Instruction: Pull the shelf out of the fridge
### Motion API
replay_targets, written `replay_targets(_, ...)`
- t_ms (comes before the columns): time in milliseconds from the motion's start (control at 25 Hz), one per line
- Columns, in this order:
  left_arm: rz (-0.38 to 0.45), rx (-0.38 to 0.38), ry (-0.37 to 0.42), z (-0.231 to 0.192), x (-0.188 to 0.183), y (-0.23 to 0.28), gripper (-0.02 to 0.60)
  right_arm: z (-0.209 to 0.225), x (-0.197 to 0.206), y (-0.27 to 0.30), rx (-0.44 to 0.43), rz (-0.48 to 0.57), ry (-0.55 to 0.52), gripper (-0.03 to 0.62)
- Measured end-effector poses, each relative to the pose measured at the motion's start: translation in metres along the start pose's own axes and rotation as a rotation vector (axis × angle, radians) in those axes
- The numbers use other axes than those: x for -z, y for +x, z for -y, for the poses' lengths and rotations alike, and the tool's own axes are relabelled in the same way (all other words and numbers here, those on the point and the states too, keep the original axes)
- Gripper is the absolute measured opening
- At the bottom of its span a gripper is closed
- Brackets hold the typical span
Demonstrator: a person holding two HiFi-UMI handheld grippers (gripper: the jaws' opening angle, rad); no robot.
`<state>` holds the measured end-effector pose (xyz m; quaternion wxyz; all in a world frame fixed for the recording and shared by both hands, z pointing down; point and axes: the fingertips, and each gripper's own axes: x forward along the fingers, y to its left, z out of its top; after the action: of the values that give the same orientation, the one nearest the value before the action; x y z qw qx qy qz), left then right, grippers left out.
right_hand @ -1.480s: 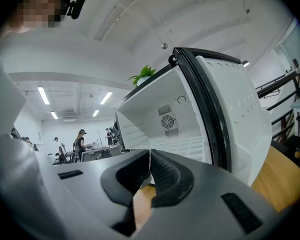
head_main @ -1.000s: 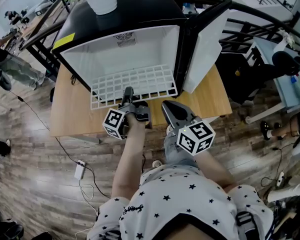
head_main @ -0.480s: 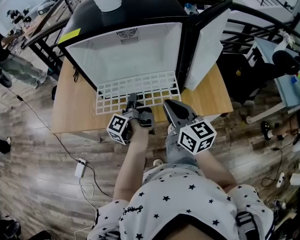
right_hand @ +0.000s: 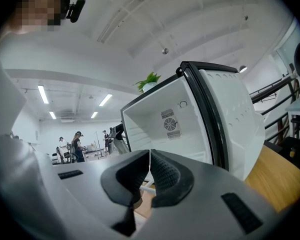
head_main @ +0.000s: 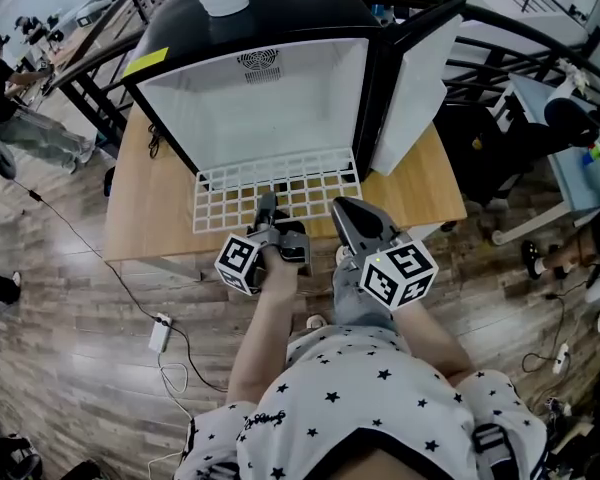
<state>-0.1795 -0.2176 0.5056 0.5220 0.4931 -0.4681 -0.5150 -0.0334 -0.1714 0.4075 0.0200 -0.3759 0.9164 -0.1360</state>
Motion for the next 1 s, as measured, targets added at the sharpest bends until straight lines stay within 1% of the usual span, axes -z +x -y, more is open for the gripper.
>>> replay_targets(160,0.003,0.009,-0.023,0.005,-0.001,-0.006,0.029,-0.005,0.001,-0.003,-0.003,0.002,0.002,0.021)
replay_targets(360,0.006,0.017,-0.012,0.012,-0.007,-0.017,0.029,-0.014,0.002,-0.007,-0.015,0.005,-0.007,0.021)
replay_targets(680,0.026,0.02,-0.022,0.014,-0.019,-0.037,0.029,-0.025,0.004,-0.016,-0.032,0.006,-0.013,0.021)
replay_targets(1000,0.019,0.017,-0.01,0.013,-0.029,-0.055,0.029,-0.032,0.003,-0.02,-0.044,0.011,-0.021,0.021)
